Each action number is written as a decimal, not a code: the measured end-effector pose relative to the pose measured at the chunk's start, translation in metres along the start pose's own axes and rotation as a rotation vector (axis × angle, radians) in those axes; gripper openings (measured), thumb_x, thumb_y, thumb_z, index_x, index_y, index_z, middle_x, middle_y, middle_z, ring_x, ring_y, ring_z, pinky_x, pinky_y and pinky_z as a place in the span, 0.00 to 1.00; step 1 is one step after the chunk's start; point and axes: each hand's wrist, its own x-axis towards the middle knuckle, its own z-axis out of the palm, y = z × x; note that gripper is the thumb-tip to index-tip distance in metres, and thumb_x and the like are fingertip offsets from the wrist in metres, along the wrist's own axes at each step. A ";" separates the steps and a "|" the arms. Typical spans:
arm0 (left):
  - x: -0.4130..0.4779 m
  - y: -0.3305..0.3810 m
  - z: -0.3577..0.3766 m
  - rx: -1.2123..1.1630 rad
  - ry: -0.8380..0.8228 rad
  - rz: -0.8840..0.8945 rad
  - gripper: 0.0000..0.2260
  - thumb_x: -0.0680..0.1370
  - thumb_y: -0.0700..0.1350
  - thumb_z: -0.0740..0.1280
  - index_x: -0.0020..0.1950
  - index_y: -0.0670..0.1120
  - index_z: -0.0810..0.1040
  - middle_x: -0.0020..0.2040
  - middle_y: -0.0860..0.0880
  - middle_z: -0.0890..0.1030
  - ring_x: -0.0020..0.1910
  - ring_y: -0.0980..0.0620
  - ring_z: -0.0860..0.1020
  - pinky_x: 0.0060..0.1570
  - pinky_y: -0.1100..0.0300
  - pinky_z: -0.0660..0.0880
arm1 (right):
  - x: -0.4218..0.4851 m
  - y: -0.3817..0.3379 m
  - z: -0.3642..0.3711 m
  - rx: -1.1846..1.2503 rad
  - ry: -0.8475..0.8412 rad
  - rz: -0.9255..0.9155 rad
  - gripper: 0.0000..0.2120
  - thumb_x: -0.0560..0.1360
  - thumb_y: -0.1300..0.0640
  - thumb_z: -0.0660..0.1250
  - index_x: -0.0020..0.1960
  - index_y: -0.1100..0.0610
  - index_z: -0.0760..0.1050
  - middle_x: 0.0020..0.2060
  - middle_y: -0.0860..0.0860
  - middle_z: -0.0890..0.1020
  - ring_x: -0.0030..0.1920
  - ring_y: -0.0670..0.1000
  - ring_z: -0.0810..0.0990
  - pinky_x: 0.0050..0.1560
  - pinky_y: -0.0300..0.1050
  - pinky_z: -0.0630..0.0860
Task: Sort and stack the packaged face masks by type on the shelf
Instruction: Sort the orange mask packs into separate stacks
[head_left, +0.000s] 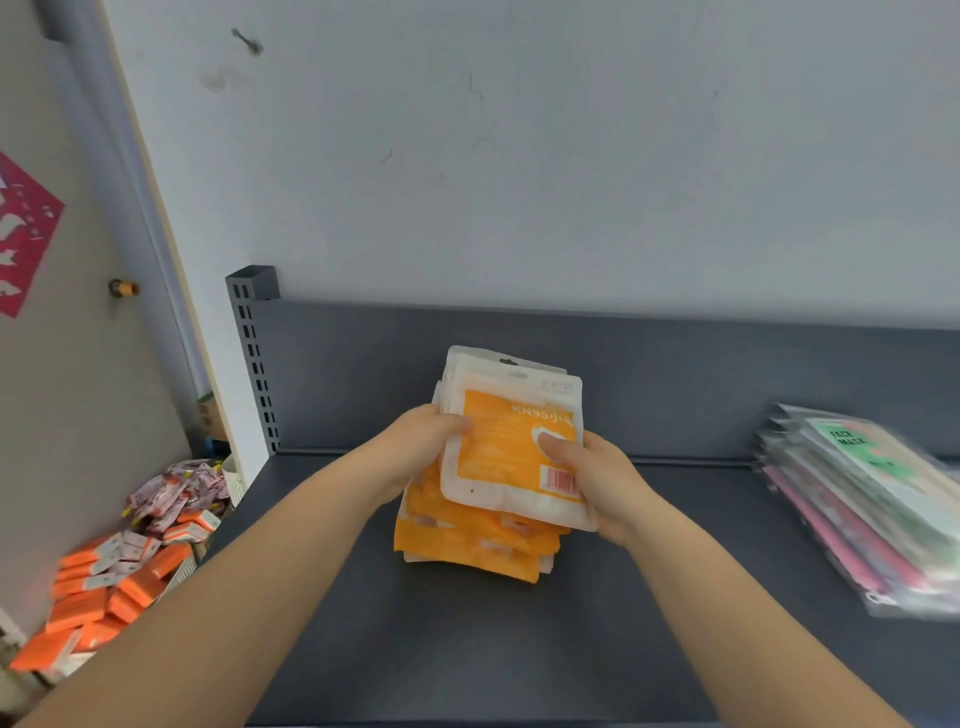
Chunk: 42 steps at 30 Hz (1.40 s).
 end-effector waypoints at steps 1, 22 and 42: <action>0.000 -0.001 0.000 -0.015 -0.006 -0.005 0.12 0.81 0.48 0.63 0.64 0.48 0.76 0.57 0.47 0.84 0.56 0.44 0.82 0.61 0.41 0.76 | 0.000 0.000 0.000 -0.013 0.006 -0.003 0.13 0.79 0.52 0.68 0.62 0.54 0.75 0.53 0.53 0.85 0.51 0.56 0.85 0.54 0.61 0.81; 0.017 0.009 0.173 -0.291 -0.060 0.288 0.23 0.73 0.56 0.69 0.67 0.54 0.74 0.61 0.51 0.83 0.59 0.51 0.82 0.60 0.48 0.78 | -0.040 0.003 -0.173 -0.024 0.294 -0.332 0.28 0.65 0.51 0.78 0.62 0.52 0.73 0.53 0.51 0.85 0.48 0.52 0.86 0.44 0.52 0.83; 0.036 -0.040 0.228 -0.310 0.222 0.122 0.16 0.83 0.55 0.53 0.61 0.52 0.76 0.53 0.53 0.86 0.53 0.53 0.84 0.52 0.55 0.79 | -0.024 0.061 -0.229 0.094 0.221 -0.194 0.25 0.73 0.60 0.73 0.63 0.52 0.64 0.55 0.48 0.80 0.54 0.50 0.82 0.47 0.47 0.81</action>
